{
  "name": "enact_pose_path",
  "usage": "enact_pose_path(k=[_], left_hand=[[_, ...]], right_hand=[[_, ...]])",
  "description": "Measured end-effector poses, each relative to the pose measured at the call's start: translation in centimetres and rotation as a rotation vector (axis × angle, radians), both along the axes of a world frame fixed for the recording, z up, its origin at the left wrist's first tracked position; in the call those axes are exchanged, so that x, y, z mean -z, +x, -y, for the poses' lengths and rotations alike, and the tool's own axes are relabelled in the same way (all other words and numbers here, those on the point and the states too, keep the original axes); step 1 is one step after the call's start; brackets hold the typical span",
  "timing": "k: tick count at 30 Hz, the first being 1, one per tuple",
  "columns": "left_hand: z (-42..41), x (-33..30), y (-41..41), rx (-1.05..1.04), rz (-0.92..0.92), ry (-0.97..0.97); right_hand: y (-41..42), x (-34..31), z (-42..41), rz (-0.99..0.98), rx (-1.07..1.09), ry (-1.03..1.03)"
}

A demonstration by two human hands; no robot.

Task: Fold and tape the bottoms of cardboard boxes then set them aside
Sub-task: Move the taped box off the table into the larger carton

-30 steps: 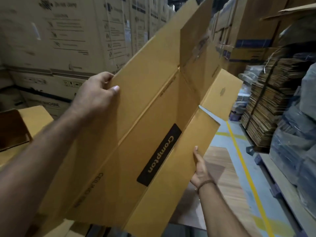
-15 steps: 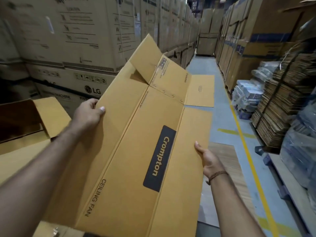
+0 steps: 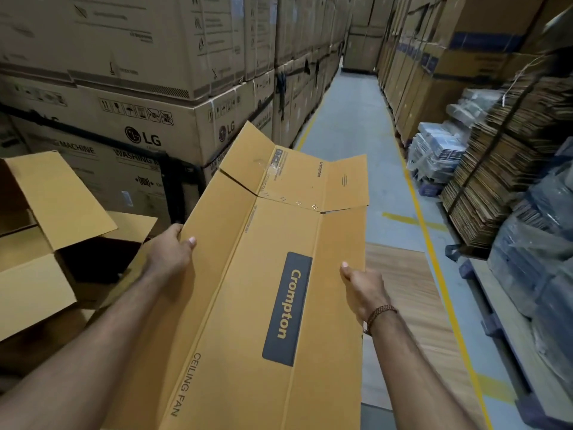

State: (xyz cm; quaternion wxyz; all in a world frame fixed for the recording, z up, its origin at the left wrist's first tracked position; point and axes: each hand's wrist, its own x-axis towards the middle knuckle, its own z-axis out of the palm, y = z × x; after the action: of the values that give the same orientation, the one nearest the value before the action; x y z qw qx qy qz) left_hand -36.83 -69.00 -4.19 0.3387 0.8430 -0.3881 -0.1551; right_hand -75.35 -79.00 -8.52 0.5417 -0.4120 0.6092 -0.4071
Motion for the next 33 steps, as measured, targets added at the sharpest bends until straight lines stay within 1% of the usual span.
enact_pose_path(k=[3, 5, 12, 15, 18, 20, 22, 25, 26, 27, 33], left_hand=[[2.7, 2.8, 3.0, 0.03, -0.012, 0.04], [4.2, 4.3, 5.0, 0.049, -0.008, 0.056], [10.1, 10.5, 13.1, 0.069, -0.003, 0.201], [11.7, 13.5, 15.5, 0.052, -0.029, 0.274], [12.6, 15.7, 16.6, 0.029, -0.043, 0.329], [13.1, 16.7, 16.7, 0.032, -0.039, 0.348], [13.5, 17.6, 16.7, 0.051, -0.026, 0.377], [13.8, 19.3, 16.5, 0.104, -0.02, 0.423], [13.9, 19.9, 16.3, 0.119, -0.024, 0.439], [14.0, 20.5, 16.1, 0.126, -0.03, 0.451], [15.1, 23.1, 14.9, 0.092, -0.025, 0.499]], right_hand=[[2.6, 1.7, 1.7, -0.085, -0.001, 0.035], [4.4, 3.1, 2.7, -0.108, -0.013, 0.068], [11.8, 9.4, 6.5, -0.094, -0.032, 0.203], [14.1, 11.9, 7.9, -0.085, -0.038, 0.248], [15.6, 14.2, 8.6, -0.141, -0.05, 0.271], [16.3, 15.4, 8.8, -0.254, -0.057, 0.246], [16.6, 17.1, 9.1, -0.415, -0.069, 0.248], [16.9, 18.5, 9.1, -0.798, -0.106, 0.311], [16.8, 19.0, 9.0, -0.895, -0.108, 0.333], [16.7, 19.2, 8.9, -0.951, -0.109, 0.352], [15.3, 21.5, 8.2, -1.111, -0.181, 0.381]])
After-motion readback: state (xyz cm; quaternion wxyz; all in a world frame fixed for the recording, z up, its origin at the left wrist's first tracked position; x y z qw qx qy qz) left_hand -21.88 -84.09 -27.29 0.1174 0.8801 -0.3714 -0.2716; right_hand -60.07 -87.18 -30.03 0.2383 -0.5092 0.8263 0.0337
